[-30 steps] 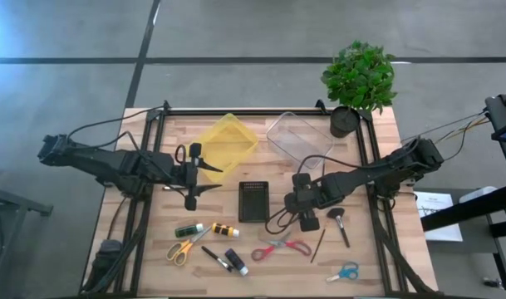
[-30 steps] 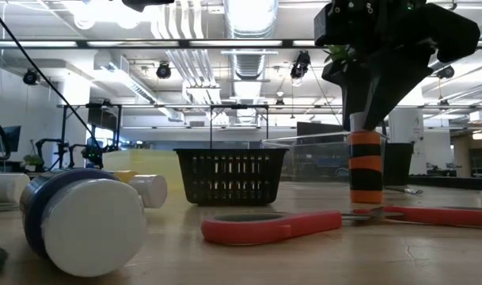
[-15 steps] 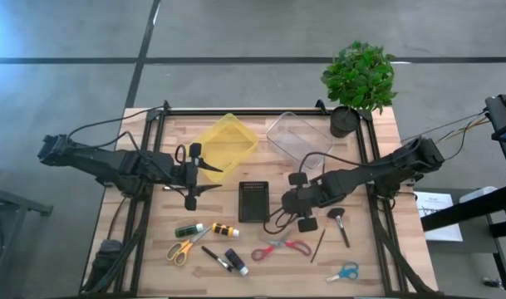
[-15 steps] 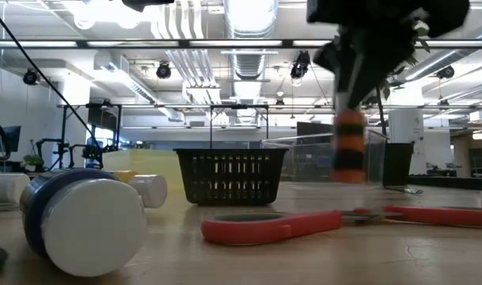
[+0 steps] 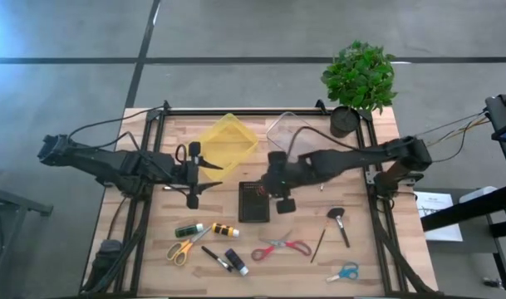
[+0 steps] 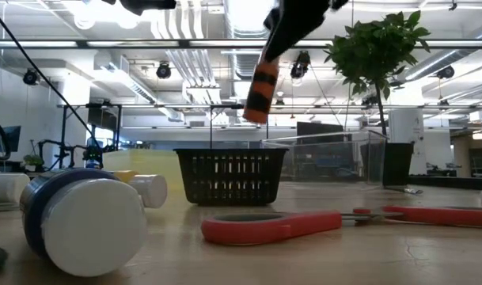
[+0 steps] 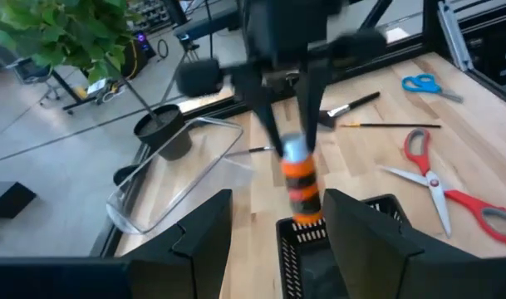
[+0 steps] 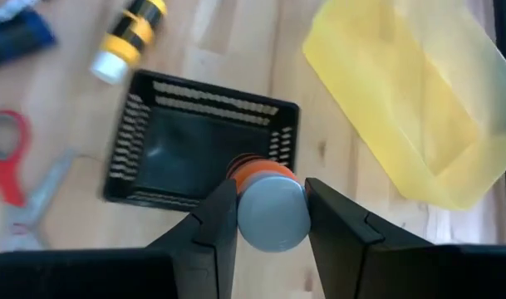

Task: Pick & Place Paint Supplies
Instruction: Put the orange paint bottle into the black bin

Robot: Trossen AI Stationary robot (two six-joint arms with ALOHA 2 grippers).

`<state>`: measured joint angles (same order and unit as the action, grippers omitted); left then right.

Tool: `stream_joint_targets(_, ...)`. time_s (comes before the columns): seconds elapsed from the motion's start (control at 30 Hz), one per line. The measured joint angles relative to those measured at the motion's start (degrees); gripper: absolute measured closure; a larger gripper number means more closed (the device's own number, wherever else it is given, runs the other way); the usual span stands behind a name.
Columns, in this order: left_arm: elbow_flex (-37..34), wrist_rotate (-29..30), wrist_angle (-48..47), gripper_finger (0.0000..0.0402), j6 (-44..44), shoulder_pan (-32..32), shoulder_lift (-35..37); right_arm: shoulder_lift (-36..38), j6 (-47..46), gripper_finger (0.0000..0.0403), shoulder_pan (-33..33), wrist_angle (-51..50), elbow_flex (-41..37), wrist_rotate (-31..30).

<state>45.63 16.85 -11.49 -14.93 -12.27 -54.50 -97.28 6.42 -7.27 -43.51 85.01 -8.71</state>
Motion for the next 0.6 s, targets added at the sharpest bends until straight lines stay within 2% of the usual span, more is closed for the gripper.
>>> stream_joint_targets(0.23, -0.02, 0.08, -0.03, 0.0204, 0.02, 0.00, 0.00, -5.37, 2.63, 0.0295, 3.31, -1.07, 1.97, 4.52)
stream_joint_targets(0.6, -0.07, 0.08, -0.02, 0.0204, 0.23, 0.00, 0.00, -8.04, 3.63, 0.0295, 3.60, 0.11, 2.07, 6.36)
